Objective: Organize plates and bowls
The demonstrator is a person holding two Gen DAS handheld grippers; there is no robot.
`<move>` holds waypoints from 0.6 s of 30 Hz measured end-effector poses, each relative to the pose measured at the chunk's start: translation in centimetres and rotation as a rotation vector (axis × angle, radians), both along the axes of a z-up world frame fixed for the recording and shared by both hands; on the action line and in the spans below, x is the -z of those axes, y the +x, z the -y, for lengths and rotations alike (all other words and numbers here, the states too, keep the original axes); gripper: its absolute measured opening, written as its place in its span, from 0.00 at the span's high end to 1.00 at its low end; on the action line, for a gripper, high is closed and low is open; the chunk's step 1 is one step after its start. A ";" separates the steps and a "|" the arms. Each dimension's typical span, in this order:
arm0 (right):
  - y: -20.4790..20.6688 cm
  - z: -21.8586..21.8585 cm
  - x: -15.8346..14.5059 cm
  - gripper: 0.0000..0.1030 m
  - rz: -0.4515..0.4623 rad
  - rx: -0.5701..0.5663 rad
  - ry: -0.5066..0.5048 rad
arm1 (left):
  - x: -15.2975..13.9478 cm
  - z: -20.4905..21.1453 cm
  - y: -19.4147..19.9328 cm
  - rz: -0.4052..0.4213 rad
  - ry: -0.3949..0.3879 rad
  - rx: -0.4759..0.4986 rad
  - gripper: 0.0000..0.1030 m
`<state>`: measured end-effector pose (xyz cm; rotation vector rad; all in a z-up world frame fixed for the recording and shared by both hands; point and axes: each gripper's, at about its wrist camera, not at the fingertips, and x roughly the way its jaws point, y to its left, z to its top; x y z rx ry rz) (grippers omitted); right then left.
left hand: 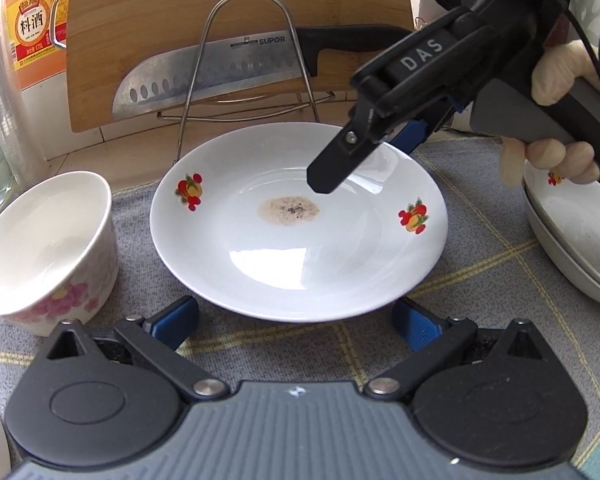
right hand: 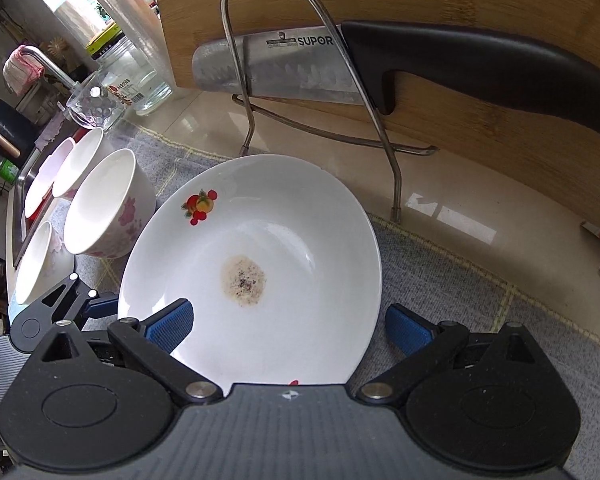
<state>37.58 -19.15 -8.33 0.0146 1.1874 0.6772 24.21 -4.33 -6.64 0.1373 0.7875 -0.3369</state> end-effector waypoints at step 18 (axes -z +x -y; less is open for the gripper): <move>3.9 -2.8 0.3 0.00 -0.013 -0.093 0.026 | 0.0 -0.3 -0.6 0.035 -0.009 0.036 0.00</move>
